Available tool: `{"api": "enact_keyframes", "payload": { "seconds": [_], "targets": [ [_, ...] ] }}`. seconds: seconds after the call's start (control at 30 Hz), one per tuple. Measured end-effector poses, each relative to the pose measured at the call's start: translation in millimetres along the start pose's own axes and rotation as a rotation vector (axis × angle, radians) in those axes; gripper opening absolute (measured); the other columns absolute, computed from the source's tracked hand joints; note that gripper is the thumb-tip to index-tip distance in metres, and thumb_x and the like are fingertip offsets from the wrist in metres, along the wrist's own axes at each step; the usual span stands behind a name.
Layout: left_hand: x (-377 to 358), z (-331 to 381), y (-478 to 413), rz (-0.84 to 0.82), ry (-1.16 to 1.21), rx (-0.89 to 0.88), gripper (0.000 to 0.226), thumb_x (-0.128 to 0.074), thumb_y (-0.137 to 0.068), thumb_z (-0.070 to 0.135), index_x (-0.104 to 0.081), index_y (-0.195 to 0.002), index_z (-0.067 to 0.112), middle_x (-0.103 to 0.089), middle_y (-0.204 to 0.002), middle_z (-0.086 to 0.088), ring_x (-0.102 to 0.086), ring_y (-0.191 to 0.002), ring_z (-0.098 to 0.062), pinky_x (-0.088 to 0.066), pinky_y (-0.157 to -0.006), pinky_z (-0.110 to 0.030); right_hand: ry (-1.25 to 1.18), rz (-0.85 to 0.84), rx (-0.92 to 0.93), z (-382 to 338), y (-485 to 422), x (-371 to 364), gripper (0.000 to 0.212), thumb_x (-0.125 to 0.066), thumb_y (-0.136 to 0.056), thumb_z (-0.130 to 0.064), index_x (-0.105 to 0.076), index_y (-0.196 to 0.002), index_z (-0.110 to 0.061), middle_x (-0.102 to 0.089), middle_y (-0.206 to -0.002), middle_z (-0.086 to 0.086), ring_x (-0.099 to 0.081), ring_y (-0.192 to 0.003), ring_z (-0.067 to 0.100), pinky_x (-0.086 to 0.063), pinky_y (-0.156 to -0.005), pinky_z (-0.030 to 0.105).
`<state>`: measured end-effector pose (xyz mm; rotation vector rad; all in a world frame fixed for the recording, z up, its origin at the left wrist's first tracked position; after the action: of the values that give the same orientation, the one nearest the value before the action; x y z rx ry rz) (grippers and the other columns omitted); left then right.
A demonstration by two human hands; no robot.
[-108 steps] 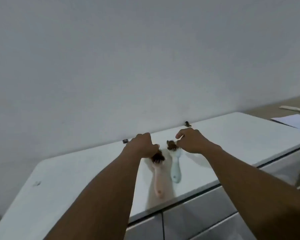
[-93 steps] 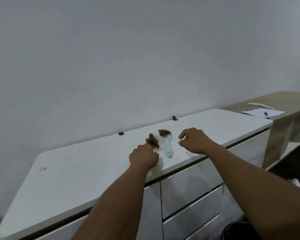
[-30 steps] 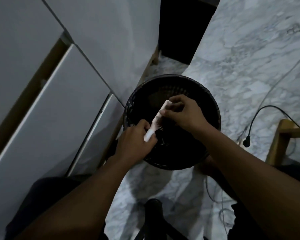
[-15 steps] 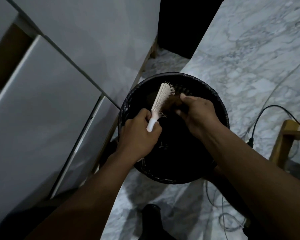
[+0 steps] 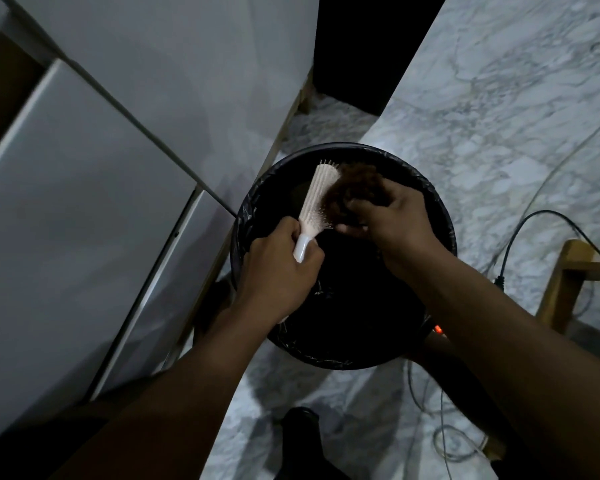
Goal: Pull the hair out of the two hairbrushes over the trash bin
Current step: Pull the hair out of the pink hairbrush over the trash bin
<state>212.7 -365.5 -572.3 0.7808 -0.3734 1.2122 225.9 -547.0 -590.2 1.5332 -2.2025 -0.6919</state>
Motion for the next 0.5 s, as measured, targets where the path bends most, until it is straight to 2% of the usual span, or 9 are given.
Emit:
{"api": "enact_keyframes", "payload": {
  "seconds": [0.13,0.23,0.3,0.33,0.4,0.43,0.5],
  "targets": [
    [7,-5,-4,0.039,0.028,0.032,0.015,-0.056,-0.092,0.037,-0.052,-0.085,0.023,-0.059,-0.061,0.003,-0.057,-0.055,-0.016,-0.041,-0.052,-0.032,-0.325,-0.107,-0.221,12,4,-16,0.019,-0.051,-0.097,0.007,-0.064,-0.101,-0.005,-0.072,-0.091,0.011,-0.076,-0.073,0.021,-0.065,-0.068,0.037],
    [6,-7,-3,0.037,0.020,0.034,0.016,-0.057,-0.092,0.036,-0.051,-0.085,0.023,-0.058,-0.060,0.004,-0.054,-0.052,-0.013,-0.036,-0.051,-0.029,-0.334,-0.146,-0.317,14,5,-20,0.022,-0.045,-0.093,0.007,-0.058,-0.100,-0.010,-0.067,-0.099,0.014,-0.071,-0.084,0.029,-0.063,-0.078,0.049],
    [4,-6,-1,0.013,-0.024,0.032,0.017,-0.057,-0.093,0.037,-0.049,-0.086,0.023,-0.058,-0.062,0.004,-0.054,-0.053,-0.013,-0.035,-0.050,-0.029,-0.187,-0.136,-0.245,7,1,-15,0.026,-0.049,-0.088,0.003,-0.052,-0.105,-0.017,-0.062,-0.107,0.011,-0.065,-0.095,0.029,-0.060,-0.081,0.057],
    [3,-5,-1,0.002,-0.052,0.024,0.017,-0.056,-0.093,0.037,-0.049,-0.088,0.023,-0.059,-0.064,0.003,-0.055,-0.054,-0.014,-0.036,-0.051,-0.030,-0.131,-0.141,-0.189,1,0,-12,0.035,-0.053,-0.087,0.000,-0.051,-0.115,-0.021,-0.061,-0.116,0.009,-0.064,-0.102,0.028,-0.060,-0.080,0.058],
    [1,-1,0,-0.015,-0.094,-0.007,0.016,-0.055,-0.092,0.040,-0.049,-0.091,0.025,-0.061,-0.068,0.003,-0.058,-0.058,-0.017,-0.040,-0.053,-0.032,-0.033,-0.161,-0.034,-11,0,-9,0.054,-0.068,-0.086,-0.009,-0.046,-0.131,-0.031,-0.061,-0.127,0.003,-0.064,-0.110,0.021,-0.062,-0.082,0.049],
    [0,2,0,-0.024,-0.105,-0.023,0.017,-0.054,-0.092,0.041,-0.048,-0.093,0.026,-0.062,-0.071,0.003,-0.060,-0.061,-0.019,-0.044,-0.055,-0.034,0.050,-0.166,0.063,-17,0,-9,0.058,-0.076,-0.084,-0.015,-0.049,-0.133,-0.030,-0.064,-0.125,0.002,-0.066,-0.109,0.017,-0.062,-0.084,0.041],
    [-2,4,1,-0.041,-0.131,-0.045,0.018,-0.052,-0.090,0.045,-0.046,-0.096,0.028,-0.064,-0.076,0.002,-0.062,-0.066,-0.023,-0.050,-0.059,-0.039,0.261,-0.132,0.218,-20,-2,-8,0.048,-0.085,-0.077,-0.018,-0.064,-0.120,-0.019,-0.071,-0.110,0.003,-0.069,-0.099,0.012,-0.061,-0.087,0.034]
  ]
}}
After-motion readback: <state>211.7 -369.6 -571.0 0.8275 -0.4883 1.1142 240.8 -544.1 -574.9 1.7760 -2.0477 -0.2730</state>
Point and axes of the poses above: each hand's wrist, its own y-axis away from the middle knuckle, its own x-axis out of the back of the hand, z = x × y, the point moved 9 cm from there along -y, towards the middle knuckle
